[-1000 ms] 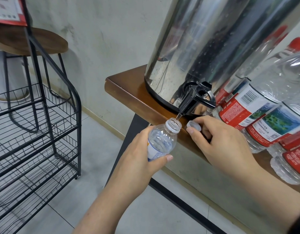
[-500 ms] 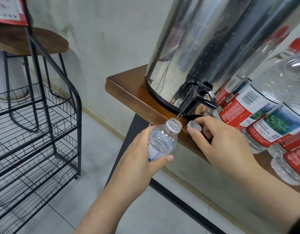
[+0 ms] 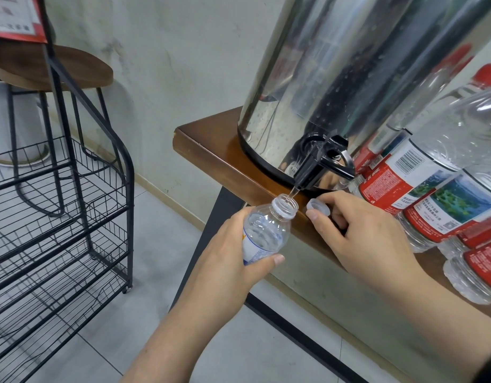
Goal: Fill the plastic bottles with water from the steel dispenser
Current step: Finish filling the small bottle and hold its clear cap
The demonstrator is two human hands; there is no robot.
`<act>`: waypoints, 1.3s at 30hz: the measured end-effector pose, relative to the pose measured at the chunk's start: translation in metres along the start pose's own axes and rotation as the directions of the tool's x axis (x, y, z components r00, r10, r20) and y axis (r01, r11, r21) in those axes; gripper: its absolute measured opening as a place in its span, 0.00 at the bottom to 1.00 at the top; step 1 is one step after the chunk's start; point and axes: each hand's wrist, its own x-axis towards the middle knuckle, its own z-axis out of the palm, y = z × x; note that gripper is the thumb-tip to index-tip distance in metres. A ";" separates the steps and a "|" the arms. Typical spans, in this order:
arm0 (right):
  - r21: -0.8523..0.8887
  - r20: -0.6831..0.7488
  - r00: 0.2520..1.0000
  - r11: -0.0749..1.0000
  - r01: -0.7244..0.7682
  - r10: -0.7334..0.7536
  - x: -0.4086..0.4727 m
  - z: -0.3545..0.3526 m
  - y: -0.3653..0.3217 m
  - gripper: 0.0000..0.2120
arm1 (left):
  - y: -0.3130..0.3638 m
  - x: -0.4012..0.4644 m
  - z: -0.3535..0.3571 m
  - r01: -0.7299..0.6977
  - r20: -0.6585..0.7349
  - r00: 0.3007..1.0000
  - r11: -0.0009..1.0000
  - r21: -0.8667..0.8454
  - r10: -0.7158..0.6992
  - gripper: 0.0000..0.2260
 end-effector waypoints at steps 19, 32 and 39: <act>0.004 0.008 1.000 1.000 0.006 -0.006 0.000 0.000 0.001 0.17 | 0.000 0.000 0.001 -0.003 -0.042 0.999 0.999 -0.048 0.001 0.27; 0.005 0.018 1.000 1.000 0.000 0.000 0.001 0.001 0.003 0.17 | -0.003 0.000 0.002 -0.019 -0.055 0.998 1.000 -0.006 0.018 0.28; -0.001 0.018 1.000 1.000 0.001 -0.001 0.000 0.000 0.002 0.16 | -0.004 0.000 0.002 -0.021 -0.054 0.998 1.000 0.002 0.021 0.29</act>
